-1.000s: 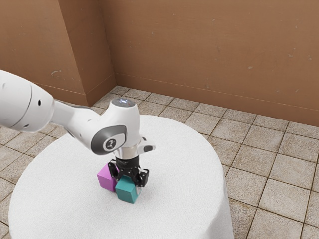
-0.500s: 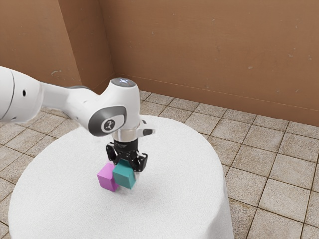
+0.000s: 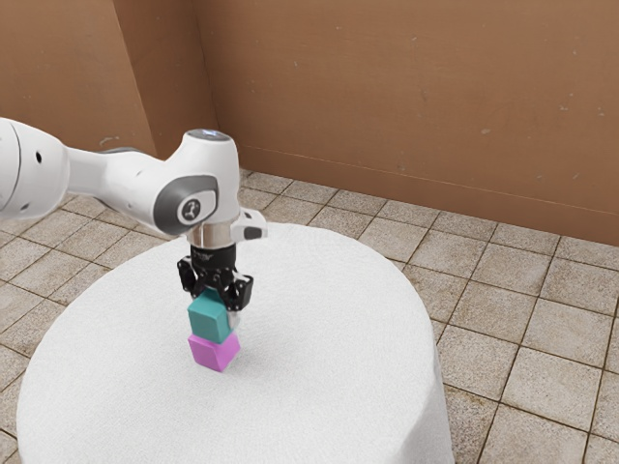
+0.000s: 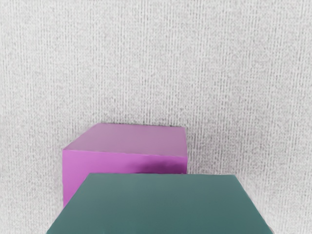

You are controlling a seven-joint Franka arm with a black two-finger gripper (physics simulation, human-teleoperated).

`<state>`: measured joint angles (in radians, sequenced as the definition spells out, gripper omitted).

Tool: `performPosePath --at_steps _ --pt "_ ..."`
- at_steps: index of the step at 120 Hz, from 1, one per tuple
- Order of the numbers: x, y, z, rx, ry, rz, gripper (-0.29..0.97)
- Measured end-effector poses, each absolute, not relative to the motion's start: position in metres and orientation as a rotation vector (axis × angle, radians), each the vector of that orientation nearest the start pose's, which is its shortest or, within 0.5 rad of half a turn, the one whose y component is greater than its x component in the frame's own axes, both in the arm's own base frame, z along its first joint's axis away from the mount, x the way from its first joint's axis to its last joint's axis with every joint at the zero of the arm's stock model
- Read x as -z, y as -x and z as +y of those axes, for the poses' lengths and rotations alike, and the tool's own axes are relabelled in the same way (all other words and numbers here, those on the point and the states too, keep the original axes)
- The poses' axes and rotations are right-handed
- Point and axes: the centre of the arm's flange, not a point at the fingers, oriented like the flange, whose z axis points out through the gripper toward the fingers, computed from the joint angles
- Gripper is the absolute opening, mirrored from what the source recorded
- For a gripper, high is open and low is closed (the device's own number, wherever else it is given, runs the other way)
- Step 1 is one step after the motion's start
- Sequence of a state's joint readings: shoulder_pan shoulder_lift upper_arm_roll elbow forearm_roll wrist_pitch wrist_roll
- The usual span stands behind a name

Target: Pick up the blue block with one arm, and put the blue block on the pink block with one arm

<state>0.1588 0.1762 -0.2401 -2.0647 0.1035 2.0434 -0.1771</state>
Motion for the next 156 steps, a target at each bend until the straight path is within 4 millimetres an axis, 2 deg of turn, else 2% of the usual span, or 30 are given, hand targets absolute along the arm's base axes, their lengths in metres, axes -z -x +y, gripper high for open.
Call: performPosePath --at_steps 32,66,106,122,137,146,156 --pt "-0.33 -0.558 -0.021 -0.316 3.065 0.015 0.38" --pt "-0.324 -0.558 -0.019 -0.337 3.069 0.09 0.38" --pt "-0.328 -0.558 -0.019 -0.323 3.076 0.145 0.59" --pt "-0.351 -0.554 -0.018 -0.277 3.071 0.154 0.63" --pt "-0.388 -0.547 -0.019 -0.211 3.059 0.157 0.65" --pt "-0.423 -0.54 -0.019 -0.15 3.047 0.155 0.66" --pt "-0.475 -0.55 -0.022 -0.052 3.045 0.154 0.67"
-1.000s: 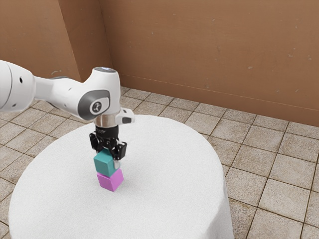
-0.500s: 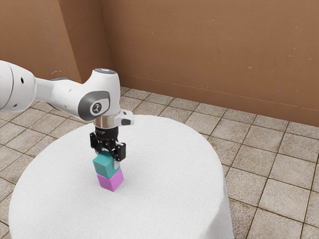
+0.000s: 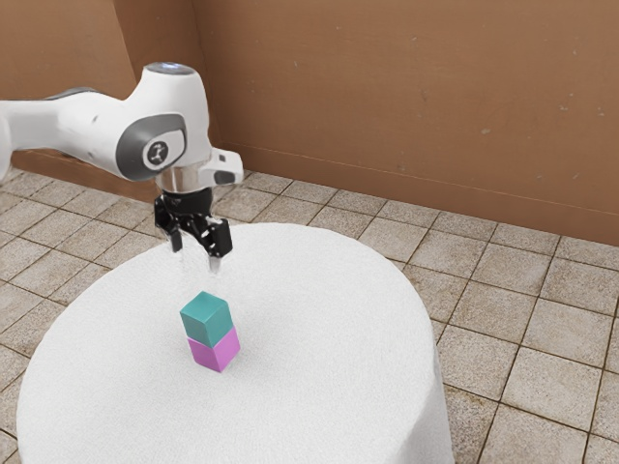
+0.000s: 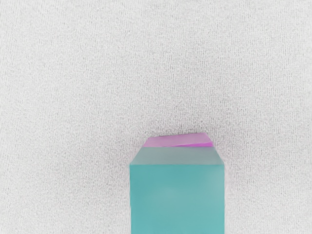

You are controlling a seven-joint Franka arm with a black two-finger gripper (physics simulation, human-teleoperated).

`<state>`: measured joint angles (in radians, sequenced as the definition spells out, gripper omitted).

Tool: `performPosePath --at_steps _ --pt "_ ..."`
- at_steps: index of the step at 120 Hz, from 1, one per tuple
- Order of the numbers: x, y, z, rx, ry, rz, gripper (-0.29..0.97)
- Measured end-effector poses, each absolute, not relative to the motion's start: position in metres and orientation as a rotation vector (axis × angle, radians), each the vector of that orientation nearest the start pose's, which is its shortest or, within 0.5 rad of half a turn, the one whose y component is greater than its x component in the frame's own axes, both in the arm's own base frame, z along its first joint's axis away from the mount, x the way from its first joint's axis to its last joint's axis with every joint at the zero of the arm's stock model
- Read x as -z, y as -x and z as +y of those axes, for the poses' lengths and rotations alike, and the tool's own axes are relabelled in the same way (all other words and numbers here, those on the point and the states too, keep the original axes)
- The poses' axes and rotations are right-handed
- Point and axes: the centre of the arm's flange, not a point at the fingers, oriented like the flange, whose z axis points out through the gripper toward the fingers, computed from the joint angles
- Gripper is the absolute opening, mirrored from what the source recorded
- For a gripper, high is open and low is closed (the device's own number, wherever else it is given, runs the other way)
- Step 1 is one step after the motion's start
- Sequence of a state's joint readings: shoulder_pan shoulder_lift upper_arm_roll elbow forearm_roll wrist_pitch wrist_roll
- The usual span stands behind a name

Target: Pick up the blue block with one arm, and put the blue block on the pink block with one arm

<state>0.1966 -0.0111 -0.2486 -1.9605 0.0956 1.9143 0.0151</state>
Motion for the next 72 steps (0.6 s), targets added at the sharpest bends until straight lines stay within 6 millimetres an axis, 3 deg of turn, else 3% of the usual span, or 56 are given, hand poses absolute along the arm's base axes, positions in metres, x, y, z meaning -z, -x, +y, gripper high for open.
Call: performPosePath --at_steps 25,35,50,72 --pt "-0.587 -0.561 -0.031 0.147 3.03 0.159 0.68" --pt "-0.618 -0.558 -0.035 0.183 3.027 0.165 0.68" --pt "-0.638 -0.553 -0.043 0.187 3.026 0.173 0.68" --pt "-0.639 -0.548 -0.062 0.147 3.024 0.199 0.68"
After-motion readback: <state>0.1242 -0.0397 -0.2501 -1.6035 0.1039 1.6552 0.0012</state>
